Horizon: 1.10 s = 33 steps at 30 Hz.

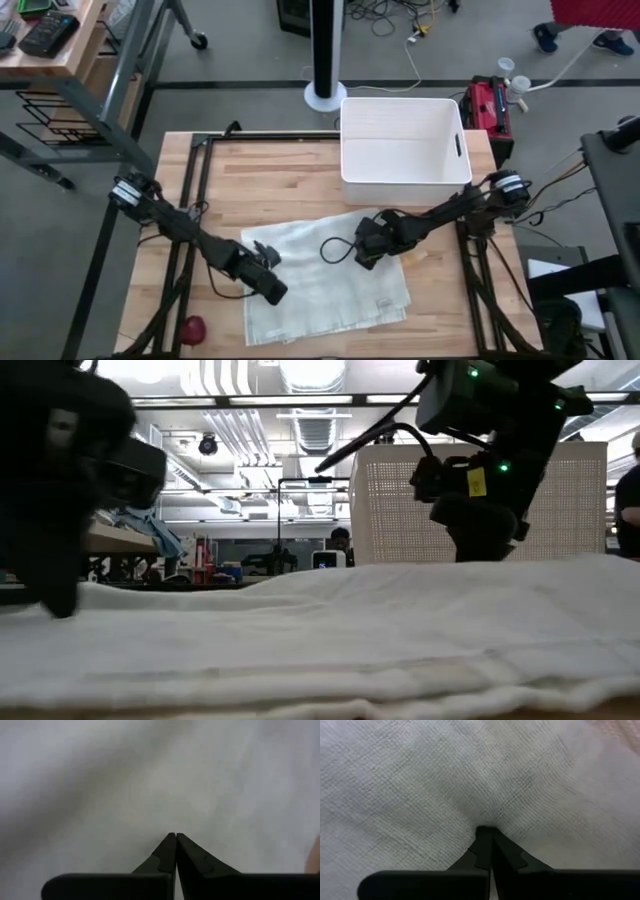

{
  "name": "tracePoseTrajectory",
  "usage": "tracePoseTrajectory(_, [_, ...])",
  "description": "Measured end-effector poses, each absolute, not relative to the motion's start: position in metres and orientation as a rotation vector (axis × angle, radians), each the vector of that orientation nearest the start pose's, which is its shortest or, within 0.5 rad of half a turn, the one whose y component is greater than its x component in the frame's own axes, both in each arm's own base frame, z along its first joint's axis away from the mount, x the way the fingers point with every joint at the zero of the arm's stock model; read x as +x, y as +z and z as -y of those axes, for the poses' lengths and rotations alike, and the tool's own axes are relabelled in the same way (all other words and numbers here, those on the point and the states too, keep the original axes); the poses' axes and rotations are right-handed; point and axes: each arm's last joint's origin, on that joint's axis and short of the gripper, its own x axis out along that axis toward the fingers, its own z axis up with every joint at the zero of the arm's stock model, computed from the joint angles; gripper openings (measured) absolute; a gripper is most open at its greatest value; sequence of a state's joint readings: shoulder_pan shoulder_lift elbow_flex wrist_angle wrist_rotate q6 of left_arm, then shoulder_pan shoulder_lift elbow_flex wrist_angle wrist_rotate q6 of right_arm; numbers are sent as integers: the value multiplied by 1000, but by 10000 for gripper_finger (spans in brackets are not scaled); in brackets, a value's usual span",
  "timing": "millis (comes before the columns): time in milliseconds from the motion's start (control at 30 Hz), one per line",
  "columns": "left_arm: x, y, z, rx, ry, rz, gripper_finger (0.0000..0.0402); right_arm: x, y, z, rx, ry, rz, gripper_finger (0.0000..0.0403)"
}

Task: Fold towel
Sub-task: Fold the white checkered towel

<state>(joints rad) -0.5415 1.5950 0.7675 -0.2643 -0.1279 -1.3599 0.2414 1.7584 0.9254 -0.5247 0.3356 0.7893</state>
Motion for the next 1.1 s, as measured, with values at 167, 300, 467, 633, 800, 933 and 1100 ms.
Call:
tracePoseTrajectory(167, [232,141,154,-933,356,-1172,1,282,127,-60,304,-602,-1175,0])
tracePoseTrajectory(300, [225,141,163,-979,368,-1208,1,283,139,-61,311,-565,-1176,0])
tracePoseTrajectory(467, [220,144,176,-1074,307,-1279,2,286,161,-62,310,-513,-1120,0])
tracePoseTrajectory(633, [221,147,181,-1084,270,-1257,1,295,180,-61,280,-533,-988,0])
tracePoseTrajectory(800, [229,147,170,-968,352,-1037,3,310,178,-60,281,-498,-915,0])
tracePoseTrajectory(933, [241,149,152,-818,459,-825,1,321,169,-61,307,-457,-893,0])
tracePoseTrajectory(1100, [256,145,124,-662,550,-750,3,327,158,-61,328,-456,-908,0])
